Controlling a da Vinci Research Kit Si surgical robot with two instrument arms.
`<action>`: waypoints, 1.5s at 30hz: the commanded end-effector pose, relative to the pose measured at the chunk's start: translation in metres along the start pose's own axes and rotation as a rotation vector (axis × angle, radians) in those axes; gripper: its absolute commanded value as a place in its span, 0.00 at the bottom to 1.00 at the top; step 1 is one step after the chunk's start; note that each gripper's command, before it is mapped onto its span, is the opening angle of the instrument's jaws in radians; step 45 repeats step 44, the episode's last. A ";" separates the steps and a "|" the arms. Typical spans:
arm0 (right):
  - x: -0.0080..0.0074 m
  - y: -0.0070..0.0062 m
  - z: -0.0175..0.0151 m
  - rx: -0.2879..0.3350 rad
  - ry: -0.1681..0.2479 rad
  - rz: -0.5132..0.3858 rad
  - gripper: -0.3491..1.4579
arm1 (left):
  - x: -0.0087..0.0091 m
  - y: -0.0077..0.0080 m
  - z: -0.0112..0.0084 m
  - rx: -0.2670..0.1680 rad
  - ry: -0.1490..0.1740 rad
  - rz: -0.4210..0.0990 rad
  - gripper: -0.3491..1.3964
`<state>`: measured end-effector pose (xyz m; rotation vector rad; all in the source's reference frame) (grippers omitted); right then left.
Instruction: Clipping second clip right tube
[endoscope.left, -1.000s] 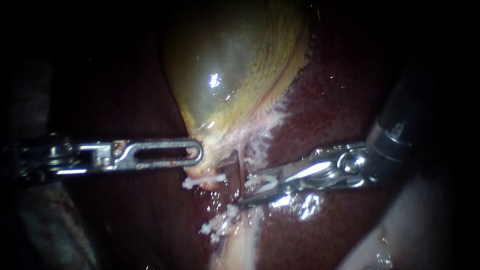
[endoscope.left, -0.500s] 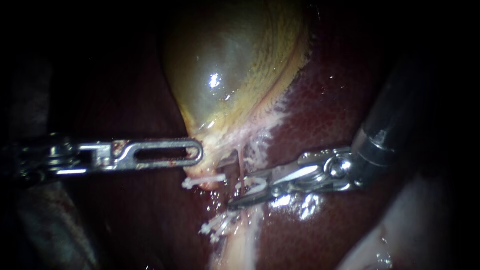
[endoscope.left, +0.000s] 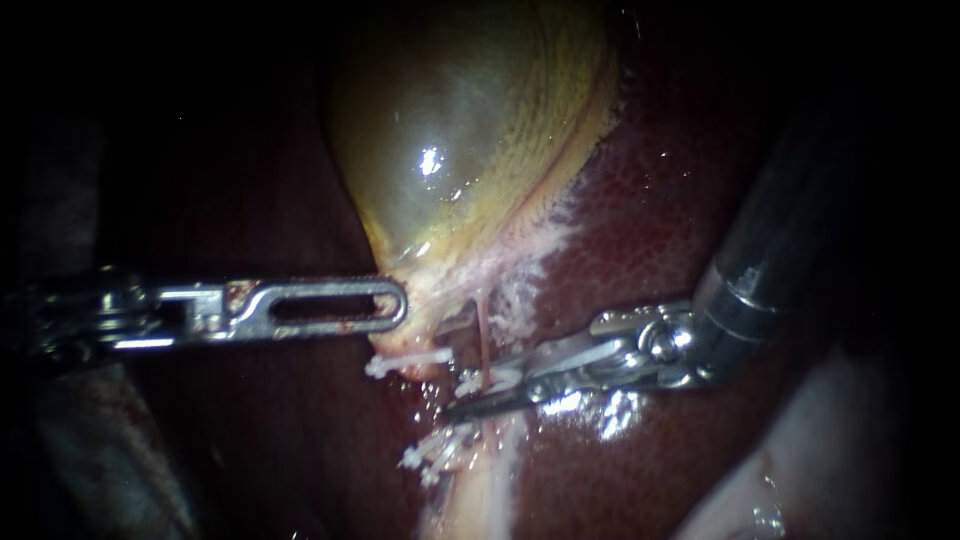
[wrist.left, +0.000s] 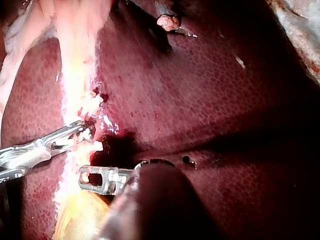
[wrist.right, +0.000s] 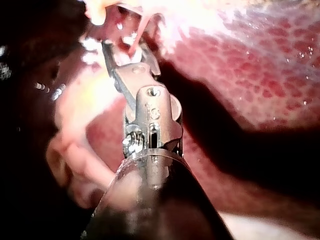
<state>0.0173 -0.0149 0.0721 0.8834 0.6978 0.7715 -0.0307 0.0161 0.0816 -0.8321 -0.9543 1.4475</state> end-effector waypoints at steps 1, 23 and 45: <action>0.0001 0.0000 0.0001 -0.001 0.001 0.000 0.25 | 0.0000 0.0000 0.0000 0.000 0.000 0.000 0.00; 0.0000 0.0008 0.0009 -0.004 0.004 0.015 0.00 | 0.0000 0.0000 0.0000 0.000 0.000 0.000 0.00; 0.0000 0.0007 0.0011 -0.004 0.004 0.015 0.00 | 0.0000 -0.0001 0.0001 0.000 0.000 0.000 0.00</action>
